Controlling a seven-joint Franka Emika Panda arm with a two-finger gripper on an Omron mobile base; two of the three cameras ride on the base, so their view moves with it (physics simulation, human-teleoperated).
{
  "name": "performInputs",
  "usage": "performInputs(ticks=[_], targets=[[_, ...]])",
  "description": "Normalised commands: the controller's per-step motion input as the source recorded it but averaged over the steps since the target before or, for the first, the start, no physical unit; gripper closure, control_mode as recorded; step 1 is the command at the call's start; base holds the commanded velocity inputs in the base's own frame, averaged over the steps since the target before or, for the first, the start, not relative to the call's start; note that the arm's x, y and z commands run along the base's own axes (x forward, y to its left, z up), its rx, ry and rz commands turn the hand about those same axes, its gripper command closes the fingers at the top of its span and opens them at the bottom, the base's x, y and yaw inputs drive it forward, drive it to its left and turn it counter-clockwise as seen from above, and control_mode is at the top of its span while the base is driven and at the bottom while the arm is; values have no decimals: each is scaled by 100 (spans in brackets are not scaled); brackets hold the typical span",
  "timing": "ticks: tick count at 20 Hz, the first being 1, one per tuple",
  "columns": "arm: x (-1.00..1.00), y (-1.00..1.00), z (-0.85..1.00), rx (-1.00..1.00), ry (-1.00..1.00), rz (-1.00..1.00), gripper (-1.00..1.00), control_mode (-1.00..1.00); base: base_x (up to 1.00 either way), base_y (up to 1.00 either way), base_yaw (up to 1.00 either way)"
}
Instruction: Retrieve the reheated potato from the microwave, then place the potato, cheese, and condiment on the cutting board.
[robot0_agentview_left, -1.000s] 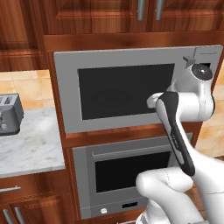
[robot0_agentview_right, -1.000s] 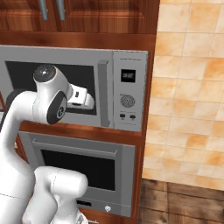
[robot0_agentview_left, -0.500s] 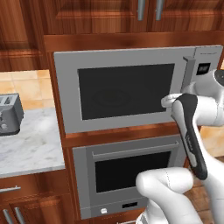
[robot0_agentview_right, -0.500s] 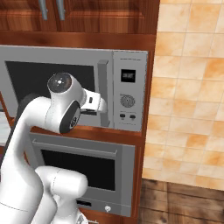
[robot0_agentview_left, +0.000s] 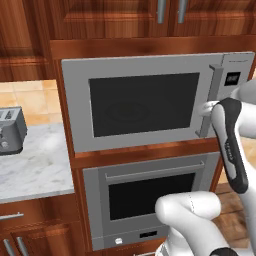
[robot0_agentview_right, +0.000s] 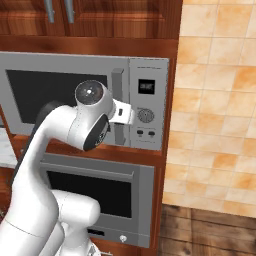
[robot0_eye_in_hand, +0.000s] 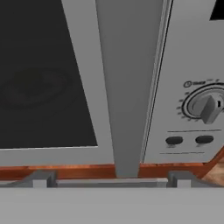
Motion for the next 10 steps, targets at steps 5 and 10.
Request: performInputs(ticks=[5,10], targets=[[30,-15,8,0,0,0,-100,-100,0,0,0],[31,-5,0,0,0,0,-100,-100,0,0,0]])
